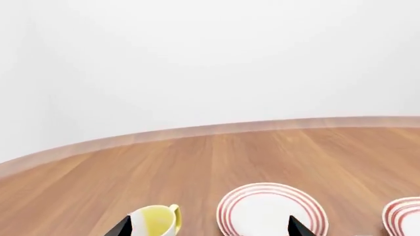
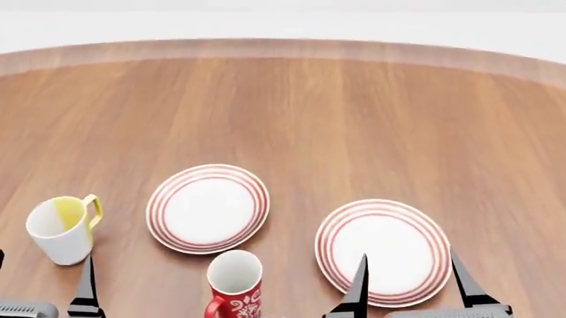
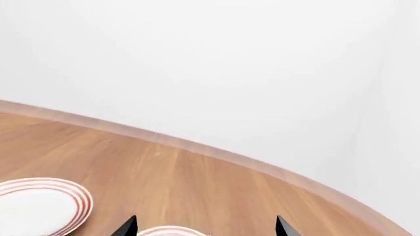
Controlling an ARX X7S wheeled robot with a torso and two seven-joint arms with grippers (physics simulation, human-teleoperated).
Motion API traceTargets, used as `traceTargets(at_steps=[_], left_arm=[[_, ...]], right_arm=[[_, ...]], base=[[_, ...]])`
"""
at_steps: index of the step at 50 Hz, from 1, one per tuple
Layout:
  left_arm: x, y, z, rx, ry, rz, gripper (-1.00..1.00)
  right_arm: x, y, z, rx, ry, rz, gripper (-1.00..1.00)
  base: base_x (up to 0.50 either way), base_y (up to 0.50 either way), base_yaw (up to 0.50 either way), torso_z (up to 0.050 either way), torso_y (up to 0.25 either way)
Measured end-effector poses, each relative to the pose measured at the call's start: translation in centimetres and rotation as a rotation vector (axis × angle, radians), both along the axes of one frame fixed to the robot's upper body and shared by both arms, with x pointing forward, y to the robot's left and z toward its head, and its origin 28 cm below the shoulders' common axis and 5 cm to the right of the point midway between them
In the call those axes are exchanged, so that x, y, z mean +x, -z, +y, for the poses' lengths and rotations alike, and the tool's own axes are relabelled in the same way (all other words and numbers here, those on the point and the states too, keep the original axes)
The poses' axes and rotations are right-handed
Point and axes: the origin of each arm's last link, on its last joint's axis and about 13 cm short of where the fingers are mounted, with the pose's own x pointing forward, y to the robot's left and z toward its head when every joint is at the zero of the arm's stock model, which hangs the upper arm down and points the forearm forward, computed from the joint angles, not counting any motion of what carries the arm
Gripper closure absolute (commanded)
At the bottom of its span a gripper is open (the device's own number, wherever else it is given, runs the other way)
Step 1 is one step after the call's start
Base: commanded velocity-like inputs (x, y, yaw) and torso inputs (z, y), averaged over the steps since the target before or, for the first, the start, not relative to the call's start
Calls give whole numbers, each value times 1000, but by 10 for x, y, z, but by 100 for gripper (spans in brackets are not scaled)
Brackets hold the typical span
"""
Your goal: Put the white mug on the left plate.
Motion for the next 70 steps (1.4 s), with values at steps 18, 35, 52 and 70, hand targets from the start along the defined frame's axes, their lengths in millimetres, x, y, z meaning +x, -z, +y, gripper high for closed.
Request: traceTargets(at_steps=[18,35,52,70], left_arm=[[0,1,-1,2,3,1,-100],[0,2,0,3,3,1,-100],[0,4,-2,13,43,-7,-100],[-23,2,20,125,195,-38,-100]], right_arm=[[0,1,0,0,-2,2,-100],[1,1,1,-3,-6,1,-100],[0,5,2,-6,-10,5,-100],[1,10,2,4,-22,15,-100]], base=[[335,0,0,0,1],[285,0,0,0,1],[0,0,0,0,0],[0,0,0,0,0]])
